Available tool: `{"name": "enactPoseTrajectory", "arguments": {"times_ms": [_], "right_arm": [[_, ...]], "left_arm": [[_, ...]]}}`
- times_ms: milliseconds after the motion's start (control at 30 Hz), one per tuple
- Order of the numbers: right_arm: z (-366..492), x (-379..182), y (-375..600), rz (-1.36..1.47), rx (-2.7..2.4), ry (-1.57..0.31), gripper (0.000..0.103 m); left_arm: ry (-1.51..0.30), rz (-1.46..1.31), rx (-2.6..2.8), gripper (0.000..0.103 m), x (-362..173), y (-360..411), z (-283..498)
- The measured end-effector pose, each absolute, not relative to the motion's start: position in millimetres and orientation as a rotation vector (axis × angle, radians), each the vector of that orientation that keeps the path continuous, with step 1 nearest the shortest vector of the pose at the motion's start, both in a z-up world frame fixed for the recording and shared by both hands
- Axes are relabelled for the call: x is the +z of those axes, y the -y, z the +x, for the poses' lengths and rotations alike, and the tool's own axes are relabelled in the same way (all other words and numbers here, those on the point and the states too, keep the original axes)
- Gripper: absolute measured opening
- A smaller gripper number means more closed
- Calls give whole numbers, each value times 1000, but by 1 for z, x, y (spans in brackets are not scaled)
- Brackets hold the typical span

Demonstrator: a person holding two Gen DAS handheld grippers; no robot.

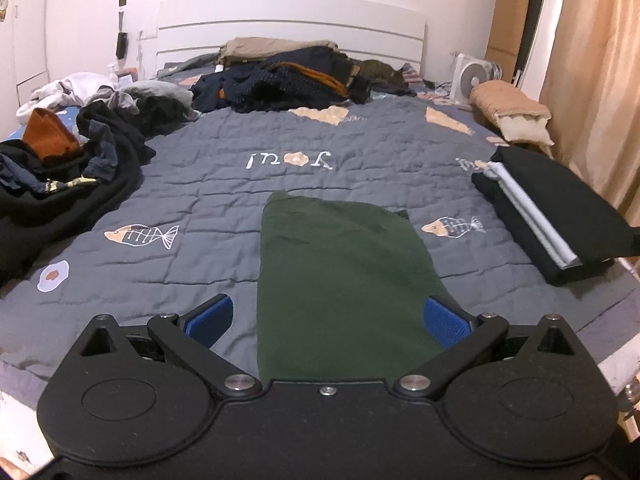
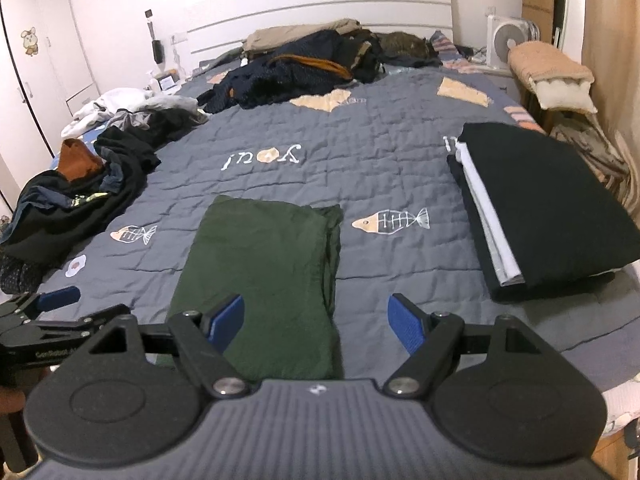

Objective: Fold clothes
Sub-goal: 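Move both grippers toward the ends of the folded green shirt, then close the left gripper on one shirt end while the right gripper pinches the other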

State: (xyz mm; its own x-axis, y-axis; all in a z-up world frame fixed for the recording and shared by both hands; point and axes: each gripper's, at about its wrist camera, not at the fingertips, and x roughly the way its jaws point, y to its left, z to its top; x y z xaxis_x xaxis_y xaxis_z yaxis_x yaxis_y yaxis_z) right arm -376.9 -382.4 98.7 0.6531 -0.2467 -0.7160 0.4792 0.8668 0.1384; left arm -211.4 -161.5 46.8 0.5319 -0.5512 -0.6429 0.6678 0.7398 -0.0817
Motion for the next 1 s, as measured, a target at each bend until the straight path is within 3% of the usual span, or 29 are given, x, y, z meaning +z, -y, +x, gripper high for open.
{"name": "enactPoseTrajectory", "arguments": {"times_ms": [467,1000], "right_arm": [[-332,15,444,439,-320,-858,78],[-302,-100,493,743,-93,-956,78]], "left_arm": [[-746,223,-772,103,10,194,-125],[-1093,-31,-939,101,-80,218,27]]}}
